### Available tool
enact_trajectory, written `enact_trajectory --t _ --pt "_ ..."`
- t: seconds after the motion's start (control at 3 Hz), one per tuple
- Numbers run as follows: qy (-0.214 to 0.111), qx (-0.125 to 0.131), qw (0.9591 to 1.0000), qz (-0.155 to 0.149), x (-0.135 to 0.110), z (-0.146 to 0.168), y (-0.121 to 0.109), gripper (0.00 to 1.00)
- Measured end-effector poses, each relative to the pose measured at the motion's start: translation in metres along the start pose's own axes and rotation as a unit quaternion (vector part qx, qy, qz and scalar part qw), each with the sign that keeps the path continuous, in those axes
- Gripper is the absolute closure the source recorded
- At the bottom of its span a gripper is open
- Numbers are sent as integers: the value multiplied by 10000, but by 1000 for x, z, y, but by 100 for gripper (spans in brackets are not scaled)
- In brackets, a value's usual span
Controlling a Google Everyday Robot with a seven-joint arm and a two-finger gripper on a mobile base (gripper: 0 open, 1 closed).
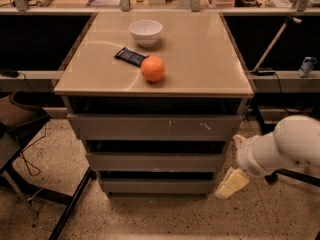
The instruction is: Open middle drawer
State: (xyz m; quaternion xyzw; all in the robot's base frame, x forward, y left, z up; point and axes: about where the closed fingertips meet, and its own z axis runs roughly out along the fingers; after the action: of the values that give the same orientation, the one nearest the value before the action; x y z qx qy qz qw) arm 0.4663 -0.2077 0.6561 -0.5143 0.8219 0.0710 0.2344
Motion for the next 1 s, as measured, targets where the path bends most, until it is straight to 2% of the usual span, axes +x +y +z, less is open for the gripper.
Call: enact_trajectory --t 0.33,0.67,1.0 --pt "-55 62 9993 -358 -10 59 76 0" --pt "-55 62 9993 -358 -10 59 76 0" --pt "0 348 9982 -481 -10 69 64 0"
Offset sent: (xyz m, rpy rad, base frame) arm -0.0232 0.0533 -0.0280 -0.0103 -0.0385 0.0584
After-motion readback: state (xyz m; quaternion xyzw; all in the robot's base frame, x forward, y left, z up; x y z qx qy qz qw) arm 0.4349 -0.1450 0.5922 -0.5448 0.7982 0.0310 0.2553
